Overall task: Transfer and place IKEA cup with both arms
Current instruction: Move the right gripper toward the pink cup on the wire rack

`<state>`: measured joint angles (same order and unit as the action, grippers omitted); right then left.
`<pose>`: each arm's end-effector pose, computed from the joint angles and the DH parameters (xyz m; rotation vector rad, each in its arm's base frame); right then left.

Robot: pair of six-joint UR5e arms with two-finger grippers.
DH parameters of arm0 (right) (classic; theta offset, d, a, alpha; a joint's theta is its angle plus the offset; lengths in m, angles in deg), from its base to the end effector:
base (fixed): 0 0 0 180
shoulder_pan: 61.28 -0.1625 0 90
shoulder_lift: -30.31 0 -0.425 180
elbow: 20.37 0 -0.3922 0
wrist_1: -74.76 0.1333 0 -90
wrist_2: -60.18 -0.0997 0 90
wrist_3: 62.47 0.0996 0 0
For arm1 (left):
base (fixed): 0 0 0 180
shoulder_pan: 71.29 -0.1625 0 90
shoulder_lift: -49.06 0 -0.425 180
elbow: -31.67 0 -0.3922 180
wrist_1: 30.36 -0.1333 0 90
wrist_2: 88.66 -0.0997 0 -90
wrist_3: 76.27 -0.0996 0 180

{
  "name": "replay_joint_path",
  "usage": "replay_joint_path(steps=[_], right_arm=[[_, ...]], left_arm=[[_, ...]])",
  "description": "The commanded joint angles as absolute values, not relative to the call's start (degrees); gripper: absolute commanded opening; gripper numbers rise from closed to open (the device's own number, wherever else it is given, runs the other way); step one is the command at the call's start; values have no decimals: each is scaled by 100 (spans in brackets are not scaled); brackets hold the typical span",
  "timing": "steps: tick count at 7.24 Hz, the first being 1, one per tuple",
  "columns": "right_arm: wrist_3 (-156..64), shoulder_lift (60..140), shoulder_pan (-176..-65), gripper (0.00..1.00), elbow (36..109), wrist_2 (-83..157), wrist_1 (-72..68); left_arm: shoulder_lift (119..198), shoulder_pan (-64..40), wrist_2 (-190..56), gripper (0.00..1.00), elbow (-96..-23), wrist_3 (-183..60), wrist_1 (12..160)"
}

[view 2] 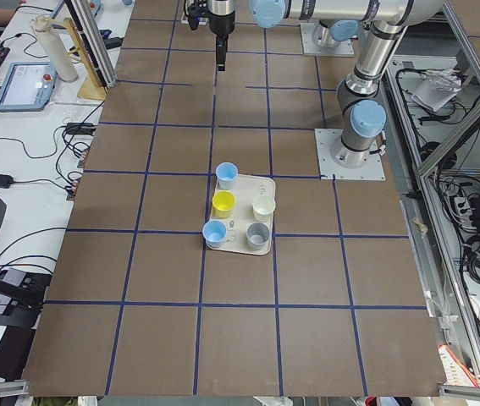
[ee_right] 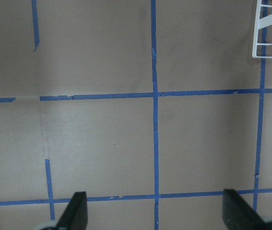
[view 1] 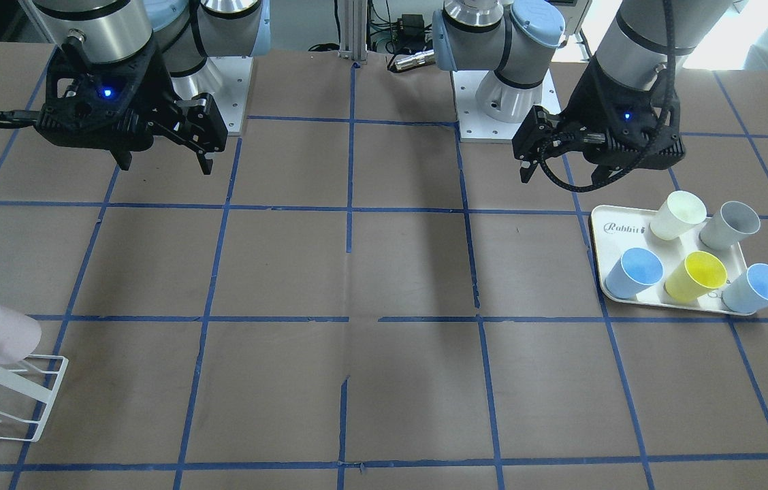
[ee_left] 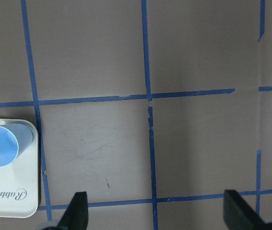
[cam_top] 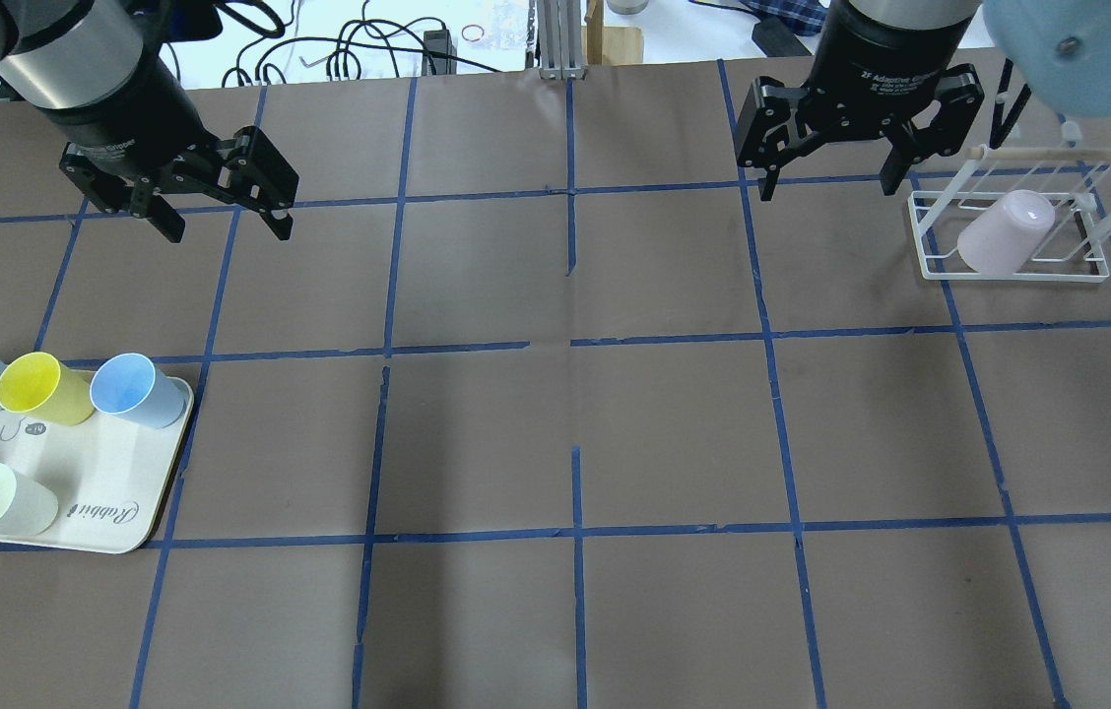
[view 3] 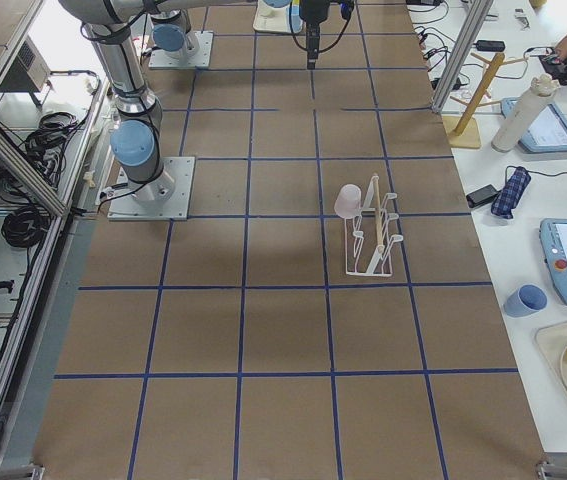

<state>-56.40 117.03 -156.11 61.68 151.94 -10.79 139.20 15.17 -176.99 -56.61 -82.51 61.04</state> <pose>0.1732 -0.5025 0.5196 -0.0338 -3.1112 0.0105 -0.1055 -0.5006 0.4991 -0.0734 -3.1119 0.0087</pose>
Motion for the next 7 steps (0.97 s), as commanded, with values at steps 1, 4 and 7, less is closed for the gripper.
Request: replay_joint_path(steps=[1, 4, 7], right_arm=[[-5640, 11697, -15620, 100, 6163, 15194, -1084], [-5631, 11697, -15611, 100, 6172, 15211, -1093], [-5658, 11671, -15489, 100, 6172, 15255, -1128]], left_arm=[[13924, 1519, -17699, 100, -5666, -8242, 6104], [13924, 1519, -17699, 100, -5666, -8233, 6104], [13924, 1519, -17699, 100, -5666, -8242, 6104]])
